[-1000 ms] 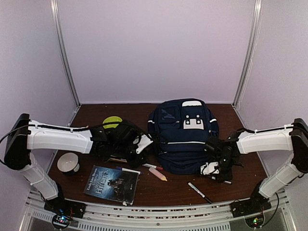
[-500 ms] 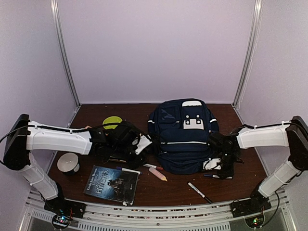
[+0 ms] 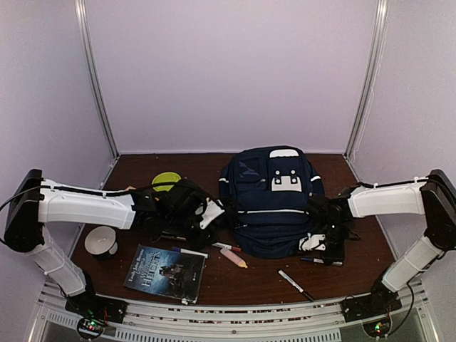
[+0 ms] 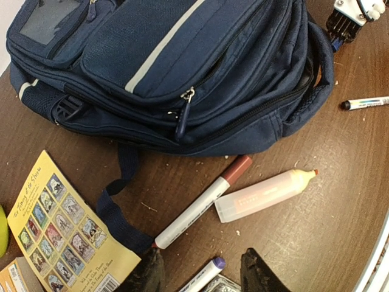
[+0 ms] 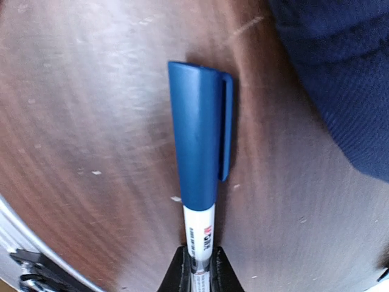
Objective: Pack the student bag
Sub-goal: Pick up the pen from the center of the board, then pick up the upper front pocket of the student bag.
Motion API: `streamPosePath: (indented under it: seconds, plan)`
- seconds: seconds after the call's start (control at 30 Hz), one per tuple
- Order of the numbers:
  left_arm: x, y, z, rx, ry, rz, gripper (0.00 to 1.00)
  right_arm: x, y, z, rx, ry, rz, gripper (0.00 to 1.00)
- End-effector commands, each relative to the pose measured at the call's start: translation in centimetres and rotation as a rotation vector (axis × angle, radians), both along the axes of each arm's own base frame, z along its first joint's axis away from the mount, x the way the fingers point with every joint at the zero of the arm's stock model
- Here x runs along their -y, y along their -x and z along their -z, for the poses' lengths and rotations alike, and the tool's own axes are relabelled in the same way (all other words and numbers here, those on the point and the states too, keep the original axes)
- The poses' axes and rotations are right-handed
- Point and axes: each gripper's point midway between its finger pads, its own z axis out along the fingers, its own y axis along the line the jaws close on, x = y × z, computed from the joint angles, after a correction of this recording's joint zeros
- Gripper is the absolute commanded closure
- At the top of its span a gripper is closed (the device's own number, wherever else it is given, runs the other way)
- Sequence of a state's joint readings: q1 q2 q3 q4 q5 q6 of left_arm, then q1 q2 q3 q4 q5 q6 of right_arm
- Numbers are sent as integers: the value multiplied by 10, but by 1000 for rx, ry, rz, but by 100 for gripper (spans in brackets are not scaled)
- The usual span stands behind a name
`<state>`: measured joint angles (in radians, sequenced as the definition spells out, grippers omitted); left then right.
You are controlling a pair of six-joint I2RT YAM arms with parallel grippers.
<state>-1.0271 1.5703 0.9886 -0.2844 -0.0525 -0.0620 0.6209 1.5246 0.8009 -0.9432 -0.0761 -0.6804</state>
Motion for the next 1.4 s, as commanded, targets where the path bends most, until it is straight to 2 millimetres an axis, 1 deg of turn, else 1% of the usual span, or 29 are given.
streamPosePath:
  seconds: [0.0,0.1,0.17,0.27,0.4,0.43,0.47,0.57,0.73,0.8,0.83,0.9,1.03,1.17,1.27,1.37]
  plan:
    - [8,-10,-34,74,81,7,55,-8,5,-26,-8,-66,22,99]
    - [15,-16,-50,139,92,42,54,-11,3,-42,12,-96,21,100]
    - [23,-25,-61,177,76,57,53,-14,5,-51,18,-123,23,100]
    - [40,-37,-63,202,42,83,52,-17,12,-63,14,-167,17,100]
    - [73,-45,-64,221,51,172,53,-16,14,-74,41,-204,19,100]
    - [81,-46,-62,224,54,202,53,-14,13,-76,50,-211,26,100]
    - [88,-49,-55,230,42,227,53,-12,14,-77,55,-218,32,100]
    - [105,-58,-45,273,9,287,54,-3,13,-75,71,-231,63,100]
    - [137,-56,-37,249,44,394,55,8,10,-69,82,-236,120,100]
    - [145,-56,-31,242,45,424,55,11,7,-70,92,-239,141,100]
    - [148,-57,-28,244,37,434,55,12,6,-71,97,-242,147,100]
    - [151,-59,-18,242,15,449,55,14,5,-72,109,-248,156,100]
    - [158,-58,-7,262,-15,481,55,16,4,-70,111,-244,161,100]
    - [169,-44,-2,255,-14,546,55,15,2,-72,118,-247,164,100]
    - [175,-41,4,266,-30,560,55,14,-1,-75,130,-256,167,100]
    - [178,-50,12,312,-86,526,56,13,-2,-75,132,-262,172,100]
